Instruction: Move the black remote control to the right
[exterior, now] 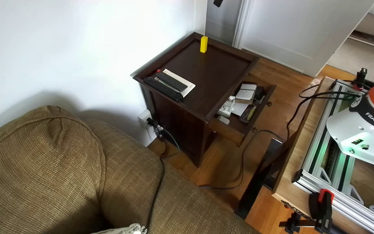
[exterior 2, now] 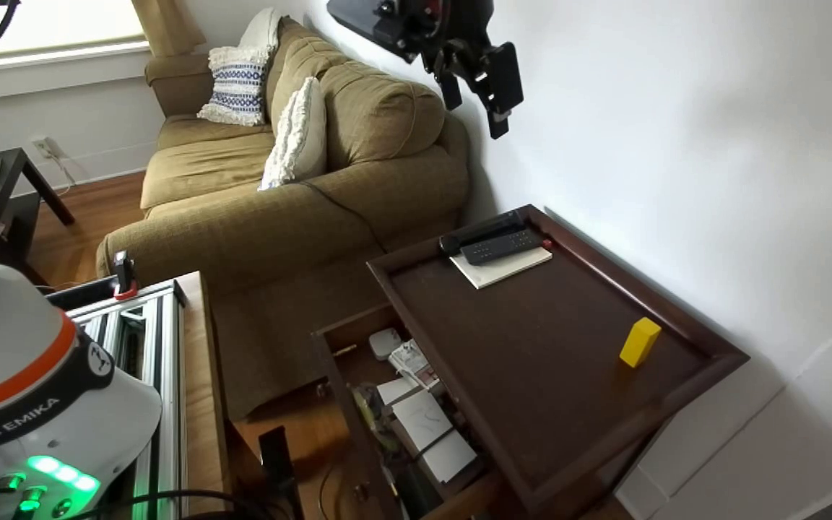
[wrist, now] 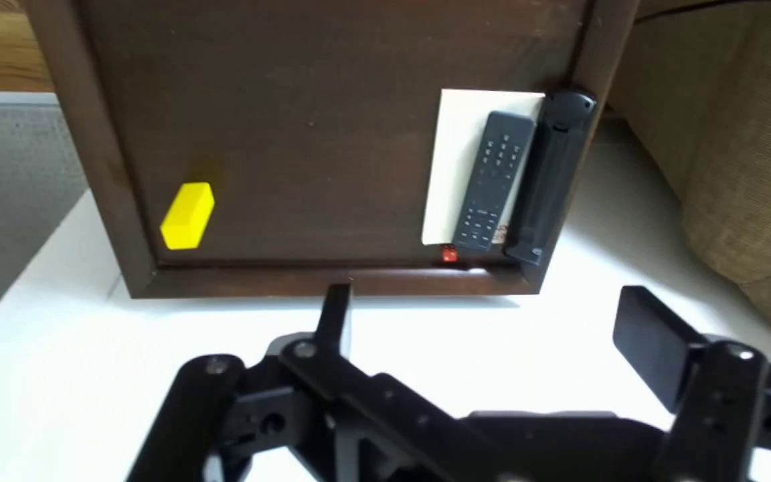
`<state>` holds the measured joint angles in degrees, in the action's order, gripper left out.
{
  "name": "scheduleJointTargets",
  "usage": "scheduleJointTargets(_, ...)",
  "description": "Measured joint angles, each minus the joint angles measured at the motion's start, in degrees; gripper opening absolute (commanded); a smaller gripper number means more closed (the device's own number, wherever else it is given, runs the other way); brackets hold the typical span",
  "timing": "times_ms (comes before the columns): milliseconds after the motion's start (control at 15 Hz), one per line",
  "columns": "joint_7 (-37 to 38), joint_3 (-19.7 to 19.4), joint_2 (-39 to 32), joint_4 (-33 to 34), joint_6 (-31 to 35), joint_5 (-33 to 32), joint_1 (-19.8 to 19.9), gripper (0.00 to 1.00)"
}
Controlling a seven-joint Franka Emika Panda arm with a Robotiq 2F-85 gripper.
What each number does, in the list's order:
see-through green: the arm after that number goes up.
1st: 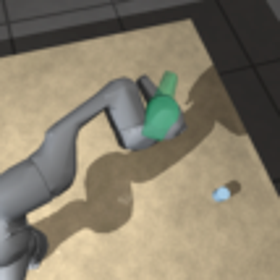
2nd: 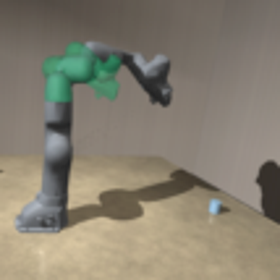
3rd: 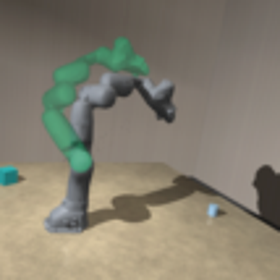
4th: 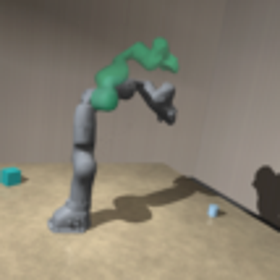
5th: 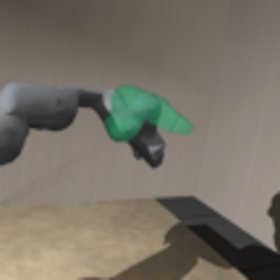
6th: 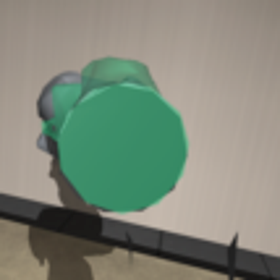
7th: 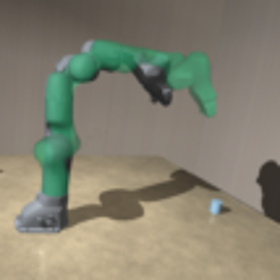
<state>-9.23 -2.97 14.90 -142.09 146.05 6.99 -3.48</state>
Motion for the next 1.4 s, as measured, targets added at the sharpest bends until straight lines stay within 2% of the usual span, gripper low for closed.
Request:
scheduleJointTargets(133, -2.8, -0.1, -5.1, 5.4, -1.7, 4.1, -1.6, 1.00)
scheduleJointTargets(267, -2.4, 0.7, -9.9, 10.1, -4.9, 5.4, -2.1, 1.00)
scheduleJointTargets(600, 6.0, 4.4, -21.1, 17.0, -8.5, 4.8, -2.1, 1.00)
scheduleJointTargets(933, 14.1, 5.4, -31.6, 21.8, 0.1, -0.9, -2.6, 1.00)
scheduleJointTargets(1400, 14.5, 5.8, -44.8, 31.6, 3.7, -1.7, -3.2, 1.00)
